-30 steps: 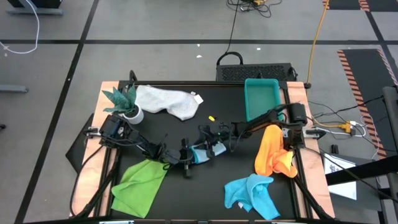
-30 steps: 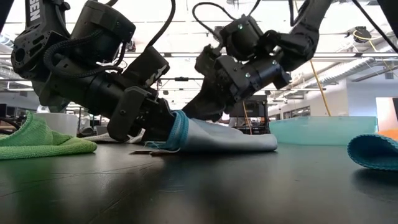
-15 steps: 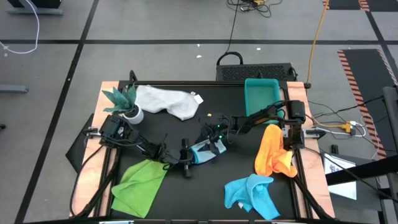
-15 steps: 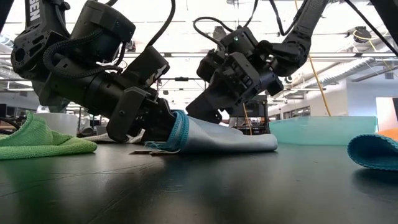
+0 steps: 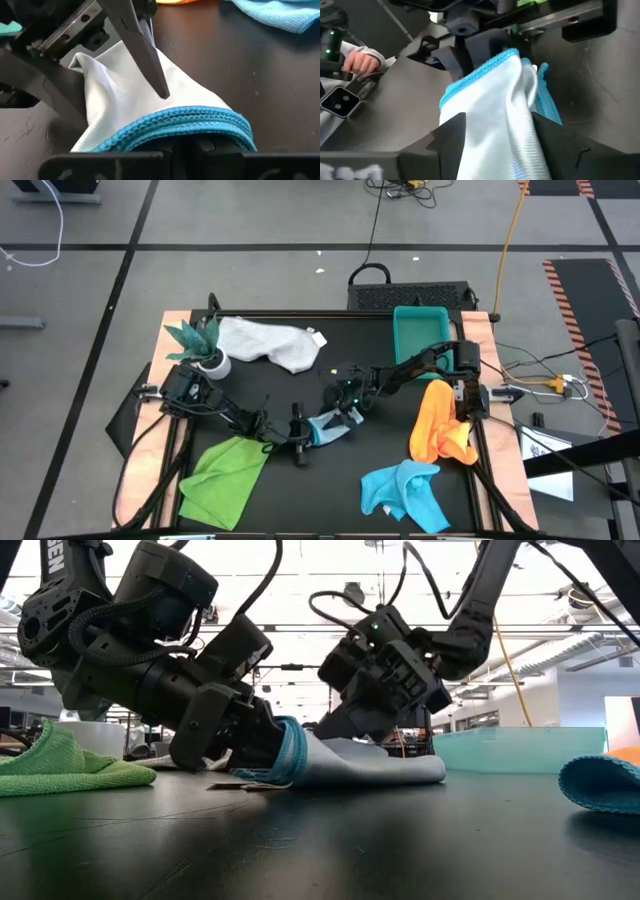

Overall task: Fold microfiber towels
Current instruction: Fold the light blue microfiber cloth

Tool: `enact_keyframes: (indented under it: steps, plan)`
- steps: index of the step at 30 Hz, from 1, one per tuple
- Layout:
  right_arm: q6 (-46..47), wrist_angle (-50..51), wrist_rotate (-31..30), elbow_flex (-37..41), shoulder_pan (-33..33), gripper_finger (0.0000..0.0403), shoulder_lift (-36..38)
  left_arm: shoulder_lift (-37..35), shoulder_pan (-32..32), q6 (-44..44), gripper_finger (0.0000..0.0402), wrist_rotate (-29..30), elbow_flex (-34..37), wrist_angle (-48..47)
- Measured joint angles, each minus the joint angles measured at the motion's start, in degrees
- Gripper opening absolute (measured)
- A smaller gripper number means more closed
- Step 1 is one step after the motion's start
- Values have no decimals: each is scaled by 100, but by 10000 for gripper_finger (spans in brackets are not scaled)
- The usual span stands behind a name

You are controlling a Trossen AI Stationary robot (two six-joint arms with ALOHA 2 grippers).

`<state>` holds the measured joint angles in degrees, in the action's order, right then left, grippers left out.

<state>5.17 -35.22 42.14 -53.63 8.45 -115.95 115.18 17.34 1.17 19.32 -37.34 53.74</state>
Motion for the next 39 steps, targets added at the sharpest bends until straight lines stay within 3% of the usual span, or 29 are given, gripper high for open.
enact_keyframes:
  steps: [12,17,28,32,39]
  plan:
    - [-137,204,-5,0,4,8,8,0,8,-74,26,1,0,-28]
    - [-155,365,-7,0,-58,9,143,-225,62,-5,26,10,4,-569]
    - [-435,1493,-617,0,-831,3,872,-1758,201,1516,26,220,2,-3303]
    - [-437,1492,-619,0,-1085,3,911,-1761,271,1936,26,220,9,-3769]
    - [-435,1127,-668,0,-1156,3,911,-1379,147,1999,26,657,1,-3533]
